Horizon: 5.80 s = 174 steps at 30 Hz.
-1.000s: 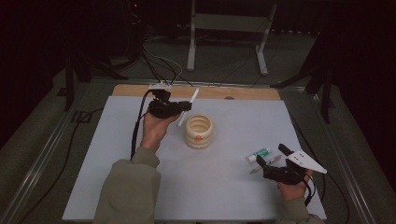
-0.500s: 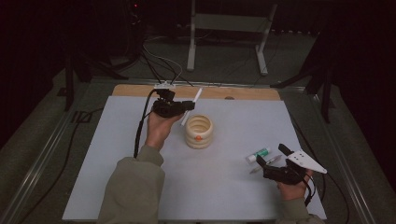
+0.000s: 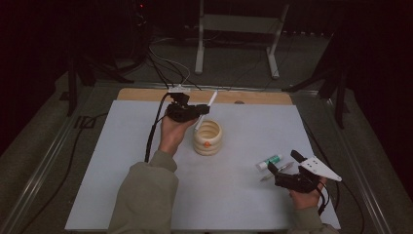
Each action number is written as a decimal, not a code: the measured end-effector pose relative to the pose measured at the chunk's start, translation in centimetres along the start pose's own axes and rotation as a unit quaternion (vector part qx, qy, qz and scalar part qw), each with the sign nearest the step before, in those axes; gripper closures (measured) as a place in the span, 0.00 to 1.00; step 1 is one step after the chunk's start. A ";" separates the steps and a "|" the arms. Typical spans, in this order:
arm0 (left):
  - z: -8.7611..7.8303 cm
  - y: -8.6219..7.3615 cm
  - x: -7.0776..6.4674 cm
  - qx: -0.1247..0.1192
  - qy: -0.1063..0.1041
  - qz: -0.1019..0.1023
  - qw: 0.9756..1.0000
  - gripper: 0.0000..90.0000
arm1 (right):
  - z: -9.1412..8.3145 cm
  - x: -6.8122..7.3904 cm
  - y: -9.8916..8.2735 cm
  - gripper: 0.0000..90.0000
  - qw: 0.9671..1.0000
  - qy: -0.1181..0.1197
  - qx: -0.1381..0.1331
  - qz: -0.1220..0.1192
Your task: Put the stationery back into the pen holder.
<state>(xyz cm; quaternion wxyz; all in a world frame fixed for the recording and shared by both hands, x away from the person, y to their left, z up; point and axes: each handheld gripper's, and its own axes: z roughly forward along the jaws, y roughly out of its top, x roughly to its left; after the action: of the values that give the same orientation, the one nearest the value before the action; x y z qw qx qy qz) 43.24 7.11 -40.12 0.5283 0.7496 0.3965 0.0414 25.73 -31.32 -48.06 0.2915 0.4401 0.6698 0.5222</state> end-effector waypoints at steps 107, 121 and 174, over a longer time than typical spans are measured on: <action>-1.5 -4.5 1.9 -0.050 -0.005 -0.039 0.998 0.04 | -0.1 0.0 0.0 0.01 1.000 0.000 -0.004 -0.001; -7.8 -7.1 3.3 -0.048 0.079 -0.033 0.995 0.00 | -0.1 0.0 0.0 0.01 1.000 -0.001 -0.002 0.000; -19.8 -19.9 1.9 -0.116 0.189 -0.010 0.975 0.00 | 0.8 -0.6 0.1 0.01 0.998 0.023 0.047 0.016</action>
<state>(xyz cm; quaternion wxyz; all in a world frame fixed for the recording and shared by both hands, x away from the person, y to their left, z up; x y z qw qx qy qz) 24.06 25.90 -48.56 0.5274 0.6579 0.4895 0.2225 26.65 -31.47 -48.25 0.2466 0.4520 0.6932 0.5043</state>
